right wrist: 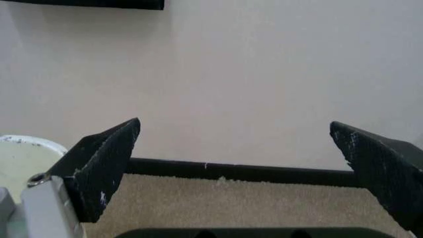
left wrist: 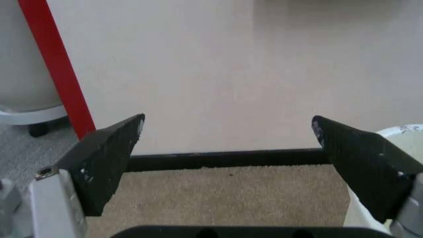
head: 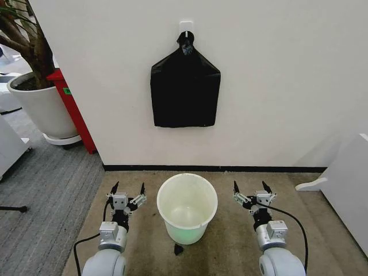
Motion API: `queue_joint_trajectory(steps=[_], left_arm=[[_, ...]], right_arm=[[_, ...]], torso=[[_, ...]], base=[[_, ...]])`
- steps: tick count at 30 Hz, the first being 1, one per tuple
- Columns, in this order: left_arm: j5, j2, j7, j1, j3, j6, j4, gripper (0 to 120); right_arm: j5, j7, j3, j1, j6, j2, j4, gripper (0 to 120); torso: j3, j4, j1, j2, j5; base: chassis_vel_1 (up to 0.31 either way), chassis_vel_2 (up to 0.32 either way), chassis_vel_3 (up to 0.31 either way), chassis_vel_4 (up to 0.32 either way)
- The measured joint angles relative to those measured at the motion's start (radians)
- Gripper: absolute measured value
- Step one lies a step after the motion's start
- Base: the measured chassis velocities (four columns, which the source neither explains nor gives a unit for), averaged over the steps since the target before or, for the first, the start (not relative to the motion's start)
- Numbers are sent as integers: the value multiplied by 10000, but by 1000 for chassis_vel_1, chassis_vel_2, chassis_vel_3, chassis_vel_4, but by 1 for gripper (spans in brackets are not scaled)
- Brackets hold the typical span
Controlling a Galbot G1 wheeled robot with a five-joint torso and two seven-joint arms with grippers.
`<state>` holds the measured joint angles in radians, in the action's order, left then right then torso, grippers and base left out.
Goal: Place the garbage bag over the trash bin.
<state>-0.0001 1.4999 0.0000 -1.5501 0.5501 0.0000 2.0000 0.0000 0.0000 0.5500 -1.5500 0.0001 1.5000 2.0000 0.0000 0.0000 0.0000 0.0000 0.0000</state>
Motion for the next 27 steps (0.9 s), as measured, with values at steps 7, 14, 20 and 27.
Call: queue_joint_trajectory(steps=[7,14,20,27], left_arm=[[0,0,0,0,0,0,0,100],[0,1,0,0,0,0,0,100],[0,0,0,0,0,1,0,100],[0,0,0,0,0,0,0,100]], right_arm=[[0,0,0,0,0,0,0,100],[0,0,0,0,0,0,0,100],[0,0,0,0,0,0,0,100],[0,0,0,0,0,0,0,100]], torso=[[0,0,0,0,0],[0,0,0,0,0],[0,0,0,0,0],[0,0,0,0,0]], base=[[0,0,0,0],[0,0,0,0],[0,0,0,0],[0,0,0,0]])
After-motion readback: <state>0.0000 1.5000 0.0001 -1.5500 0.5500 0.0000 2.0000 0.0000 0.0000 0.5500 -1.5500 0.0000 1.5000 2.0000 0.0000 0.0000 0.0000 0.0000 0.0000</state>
